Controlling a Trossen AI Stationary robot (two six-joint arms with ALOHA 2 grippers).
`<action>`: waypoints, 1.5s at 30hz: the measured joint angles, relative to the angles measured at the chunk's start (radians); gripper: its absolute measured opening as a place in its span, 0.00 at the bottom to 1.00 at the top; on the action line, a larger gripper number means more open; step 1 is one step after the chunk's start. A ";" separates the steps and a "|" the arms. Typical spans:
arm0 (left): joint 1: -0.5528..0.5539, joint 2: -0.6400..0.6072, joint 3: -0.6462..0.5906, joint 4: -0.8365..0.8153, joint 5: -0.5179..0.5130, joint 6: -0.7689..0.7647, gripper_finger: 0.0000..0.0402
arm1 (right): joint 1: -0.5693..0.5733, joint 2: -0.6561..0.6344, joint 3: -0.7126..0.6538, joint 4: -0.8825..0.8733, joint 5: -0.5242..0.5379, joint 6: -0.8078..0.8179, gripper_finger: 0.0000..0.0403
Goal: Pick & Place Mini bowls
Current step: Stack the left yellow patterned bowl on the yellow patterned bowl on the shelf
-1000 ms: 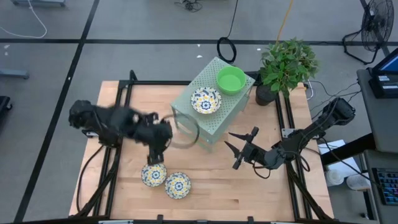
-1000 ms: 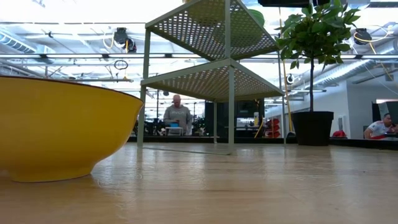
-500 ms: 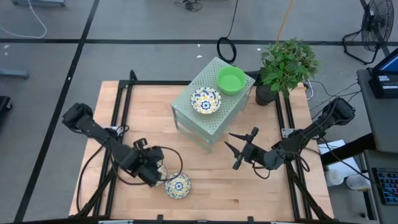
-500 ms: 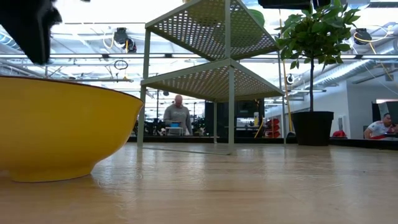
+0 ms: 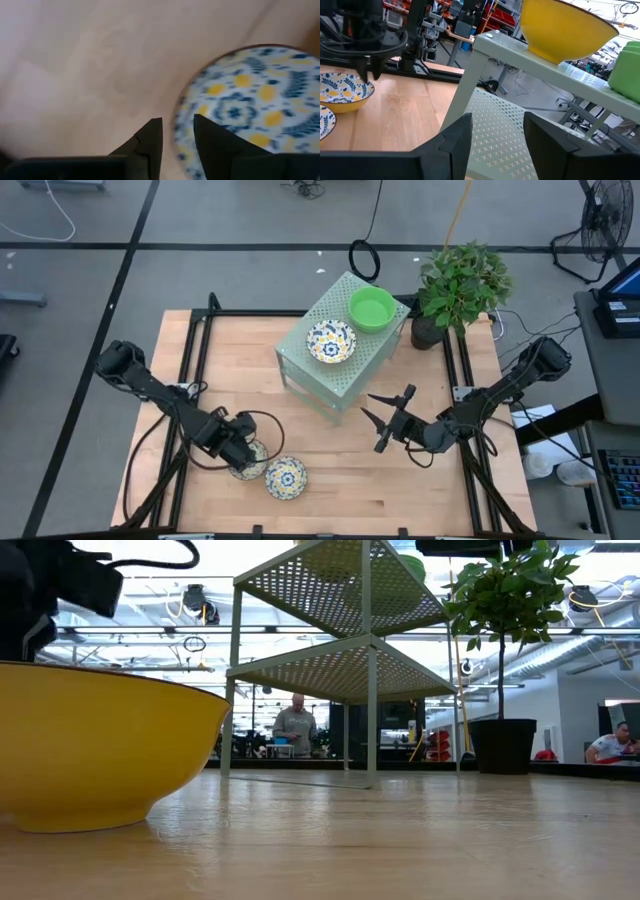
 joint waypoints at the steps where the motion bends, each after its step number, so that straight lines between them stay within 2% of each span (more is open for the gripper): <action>1: 0.000 0.000 -0.007 0.020 0.011 0.000 0.29 | 0.000 0.000 0.000 0.000 0.000 0.001 0.41; 14: 0.000 0.001 -0.064 0.088 0.011 -0.047 0.30 | 0.000 0.000 0.000 -0.002 0.000 0.002 0.41; 20: 0.001 0.001 -0.124 0.189 0.017 -0.029 0.30 | 0.000 0.000 0.000 -0.002 0.000 0.002 0.41; 45: 0.001 0.001 -0.131 0.184 0.020 -0.019 0.30 | -0.002 0.000 0.000 -0.003 0.000 0.002 0.41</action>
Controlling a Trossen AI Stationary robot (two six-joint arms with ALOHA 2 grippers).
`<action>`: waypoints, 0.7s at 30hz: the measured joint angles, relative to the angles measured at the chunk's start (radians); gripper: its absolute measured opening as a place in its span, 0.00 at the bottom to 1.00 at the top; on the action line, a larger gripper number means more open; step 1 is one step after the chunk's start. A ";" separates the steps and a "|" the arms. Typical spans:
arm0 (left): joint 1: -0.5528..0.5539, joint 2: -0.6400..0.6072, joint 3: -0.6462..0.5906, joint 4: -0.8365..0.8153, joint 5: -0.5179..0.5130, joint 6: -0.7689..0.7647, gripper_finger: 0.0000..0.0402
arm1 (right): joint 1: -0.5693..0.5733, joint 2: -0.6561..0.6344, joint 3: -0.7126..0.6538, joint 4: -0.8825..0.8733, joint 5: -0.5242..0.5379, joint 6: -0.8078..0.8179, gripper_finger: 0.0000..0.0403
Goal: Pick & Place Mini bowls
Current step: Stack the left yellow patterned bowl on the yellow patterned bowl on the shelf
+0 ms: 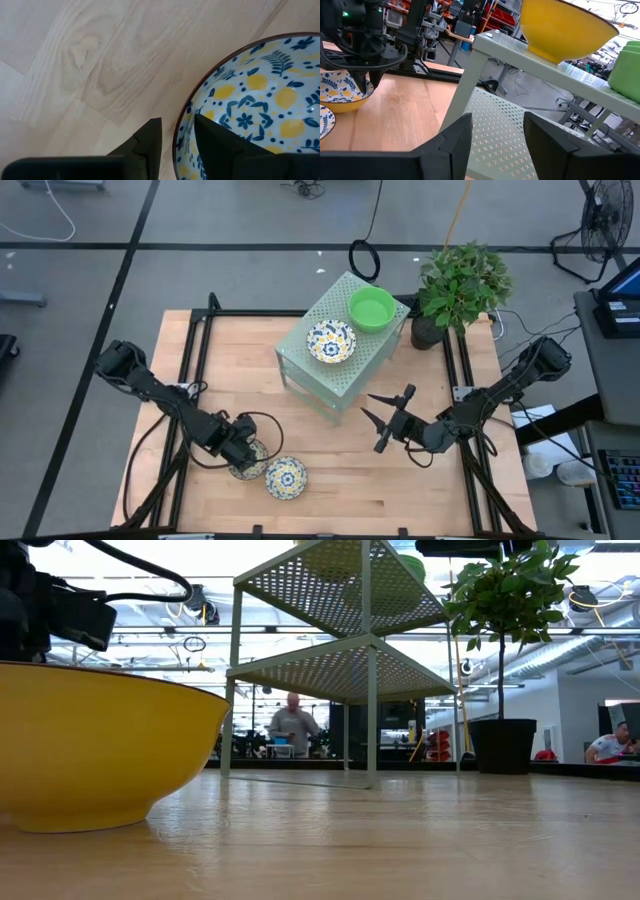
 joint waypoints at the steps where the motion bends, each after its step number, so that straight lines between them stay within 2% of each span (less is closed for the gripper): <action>1: 0.000 0.000 0.000 0.000 0.000 0.000 0.30 | 0.000 0.000 0.000 0.000 0.000 0.000 0.41; 6: 0.001 0.000 0.000 -0.001 0.033 -0.001 0.27 | 0.000 0.000 0.000 0.000 0.000 0.000 0.41; 13: 0.016 -0.010 0.008 0.008 0.056 0.001 0.04 | 0.000 0.000 0.000 0.000 0.000 0.003 0.41; 18: 0.021 -0.024 0.015 0.002 0.037 0.008 0.06 | 0.000 -0.001 0.000 -0.007 0.000 0.003 0.41; 21: 0.021 -0.057 0.032 -0.026 -0.009 0.026 0.02 | 0.000 -0.001 0.000 -0.009 0.000 0.003 0.41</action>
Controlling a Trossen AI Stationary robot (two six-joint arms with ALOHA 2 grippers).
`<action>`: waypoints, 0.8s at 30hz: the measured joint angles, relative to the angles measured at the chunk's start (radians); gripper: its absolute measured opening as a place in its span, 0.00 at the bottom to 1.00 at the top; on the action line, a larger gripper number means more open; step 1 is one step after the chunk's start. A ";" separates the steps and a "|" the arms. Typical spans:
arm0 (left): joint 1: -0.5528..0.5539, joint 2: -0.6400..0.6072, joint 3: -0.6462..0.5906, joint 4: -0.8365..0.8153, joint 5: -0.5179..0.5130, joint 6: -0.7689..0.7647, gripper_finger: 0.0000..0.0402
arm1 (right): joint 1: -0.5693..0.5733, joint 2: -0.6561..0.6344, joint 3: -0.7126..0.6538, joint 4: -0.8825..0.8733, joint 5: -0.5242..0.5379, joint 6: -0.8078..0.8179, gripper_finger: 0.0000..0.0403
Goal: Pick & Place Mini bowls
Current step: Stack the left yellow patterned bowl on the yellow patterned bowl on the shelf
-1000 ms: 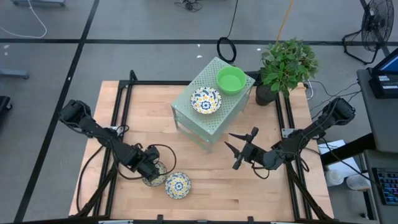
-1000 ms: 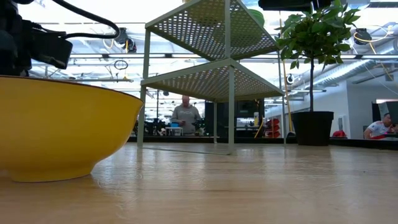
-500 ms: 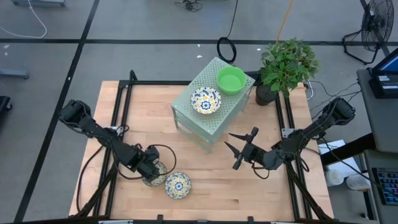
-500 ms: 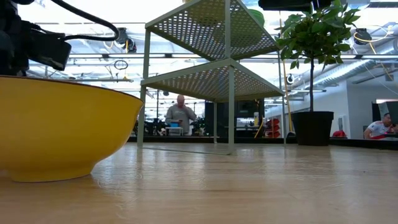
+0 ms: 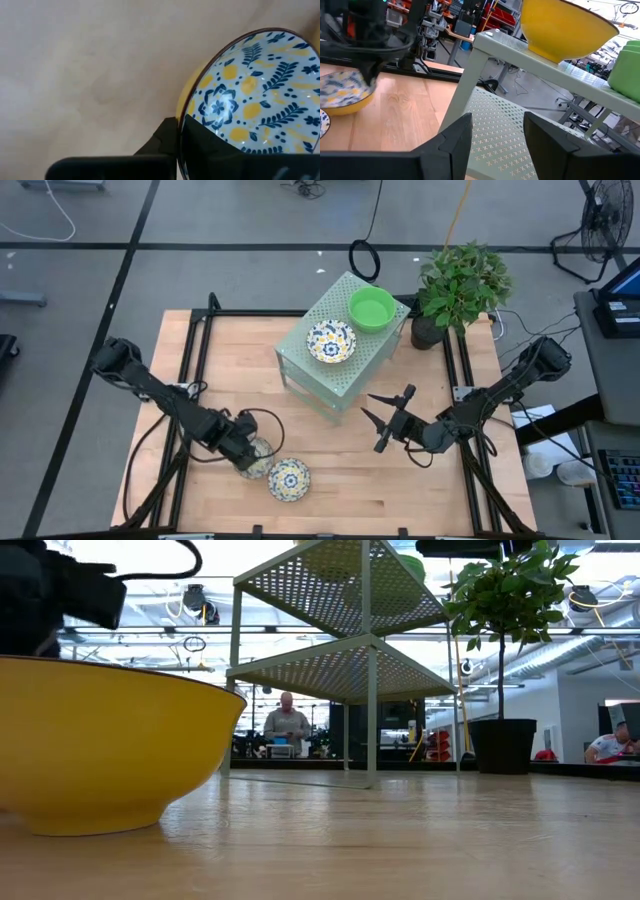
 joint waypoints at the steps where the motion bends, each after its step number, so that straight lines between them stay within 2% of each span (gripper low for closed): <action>1: 0.001 -0.013 0.008 -0.019 -0.019 0.003 0.02 | 0.000 0.000 0.000 -0.001 0.000 0.000 0.41; 10: 0.001 -0.125 0.084 -0.146 -0.164 0.037 0.02 | -0.002 0.000 0.000 -0.006 0.000 0.004 0.41; 15: 0.019 -0.166 0.150 -0.131 -0.218 0.081 0.04 | -0.010 0.000 0.000 -0.006 -0.013 0.012 0.41; 18: 0.046 -0.174 0.216 -0.138 -0.229 0.113 0.02 | -0.017 0.000 0.000 -0.011 -0.051 0.025 0.41; 24: 0.097 -0.175 0.418 -0.133 -0.240 0.317 0.04 | -0.021 0.000 0.000 -0.014 -0.054 0.027 0.41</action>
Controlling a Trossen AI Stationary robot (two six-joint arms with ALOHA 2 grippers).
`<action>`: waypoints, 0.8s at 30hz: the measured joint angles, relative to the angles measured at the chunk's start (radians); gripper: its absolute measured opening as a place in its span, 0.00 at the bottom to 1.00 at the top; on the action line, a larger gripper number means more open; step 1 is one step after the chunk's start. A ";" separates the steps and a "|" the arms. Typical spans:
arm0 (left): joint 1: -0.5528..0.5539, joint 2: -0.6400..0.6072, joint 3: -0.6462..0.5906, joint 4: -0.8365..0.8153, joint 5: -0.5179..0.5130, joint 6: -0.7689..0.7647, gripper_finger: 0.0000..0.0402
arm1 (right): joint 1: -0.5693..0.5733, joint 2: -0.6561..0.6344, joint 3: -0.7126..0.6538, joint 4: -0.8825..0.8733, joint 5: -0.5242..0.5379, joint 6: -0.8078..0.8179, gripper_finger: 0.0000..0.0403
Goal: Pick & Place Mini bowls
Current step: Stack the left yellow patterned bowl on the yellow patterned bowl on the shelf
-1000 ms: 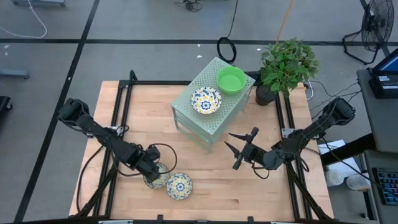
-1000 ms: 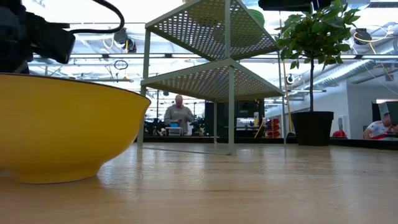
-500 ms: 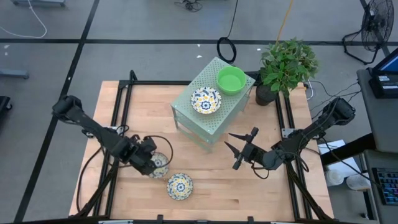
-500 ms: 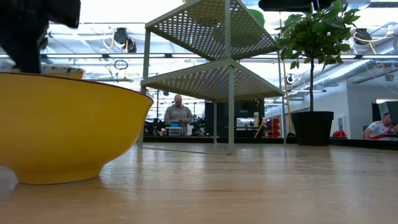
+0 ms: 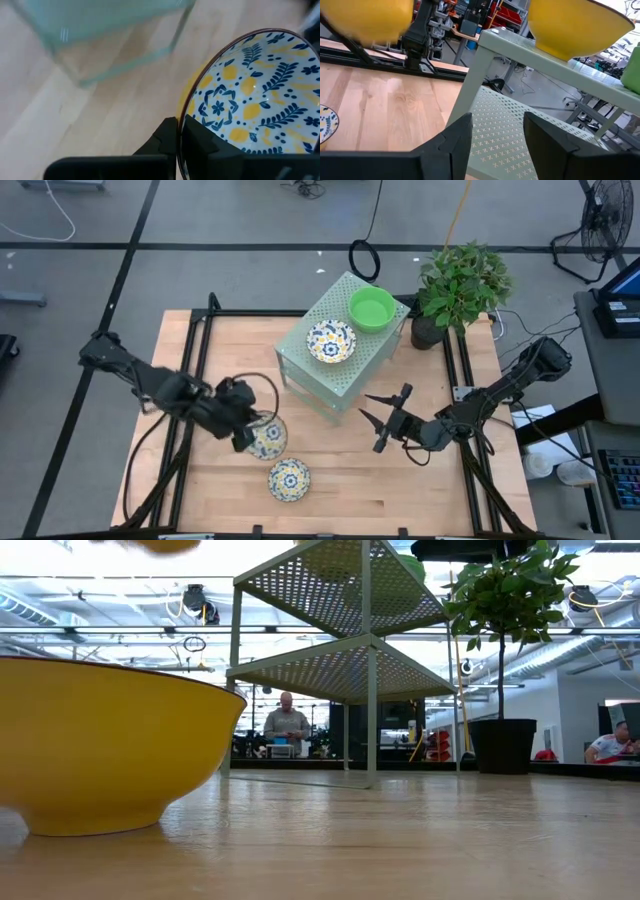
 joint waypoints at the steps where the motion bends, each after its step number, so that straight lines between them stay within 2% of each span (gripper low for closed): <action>1: 0.011 0.000 0.042 0.000 0.001 0.027 0.04 | 0.000 0.000 0.000 0.000 0.001 0.000 0.41; 9: 0.163 -0.001 0.362 0.000 0.038 0.226 0.03 | 0.000 0.000 0.000 0.000 0.002 0.000 0.41; 17: 0.442 0.029 0.551 -0.001 0.261 0.273 0.02 | -0.004 0.000 0.000 0.000 0.002 0.000 0.41; 24: 0.604 0.202 0.773 0.005 0.424 0.290 0.02 | -0.015 0.000 0.000 -0.003 0.001 0.000 0.41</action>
